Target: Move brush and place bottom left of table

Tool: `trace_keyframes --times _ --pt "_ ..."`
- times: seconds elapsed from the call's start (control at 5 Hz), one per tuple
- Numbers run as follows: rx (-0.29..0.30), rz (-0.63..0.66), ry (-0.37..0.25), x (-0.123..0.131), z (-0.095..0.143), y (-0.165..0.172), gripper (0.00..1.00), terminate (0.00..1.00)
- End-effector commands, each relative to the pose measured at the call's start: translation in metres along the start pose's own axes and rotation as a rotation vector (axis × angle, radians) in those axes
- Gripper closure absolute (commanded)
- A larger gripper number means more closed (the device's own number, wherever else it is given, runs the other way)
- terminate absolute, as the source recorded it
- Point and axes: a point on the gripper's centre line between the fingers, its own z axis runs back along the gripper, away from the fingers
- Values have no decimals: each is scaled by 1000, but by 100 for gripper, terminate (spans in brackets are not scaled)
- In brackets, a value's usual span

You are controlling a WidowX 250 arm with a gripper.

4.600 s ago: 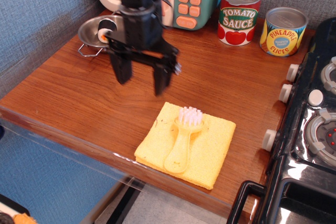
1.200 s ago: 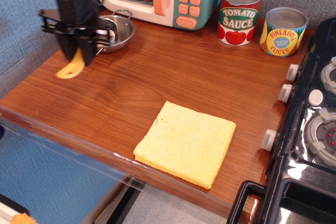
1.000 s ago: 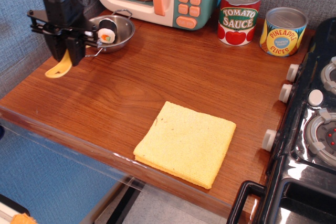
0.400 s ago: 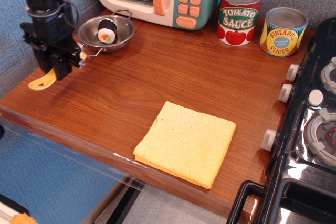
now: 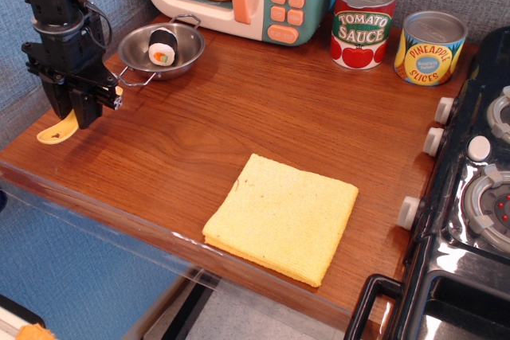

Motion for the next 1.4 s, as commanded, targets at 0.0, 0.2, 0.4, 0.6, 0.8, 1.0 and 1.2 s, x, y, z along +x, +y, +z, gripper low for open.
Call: trace_keyframes --times 0.0,0.2,0.4,0.6,0.8,1.0,1.2 --pt "14 32 1 -7 5 13 0 0" --pt "-12 13 -28 -6 13 10 0 0" --pt "-70 -20 -81 -5 28 -4 0 0" --pt "-112 31 -54 -5 33 -16 0 0" --pt "-76 36 -20 -3 29 -22 0 0" --pt "-74 40 -8 -2 23 -22 0 0" --pt "-74 40 -8 -2 23 -22 0 0"
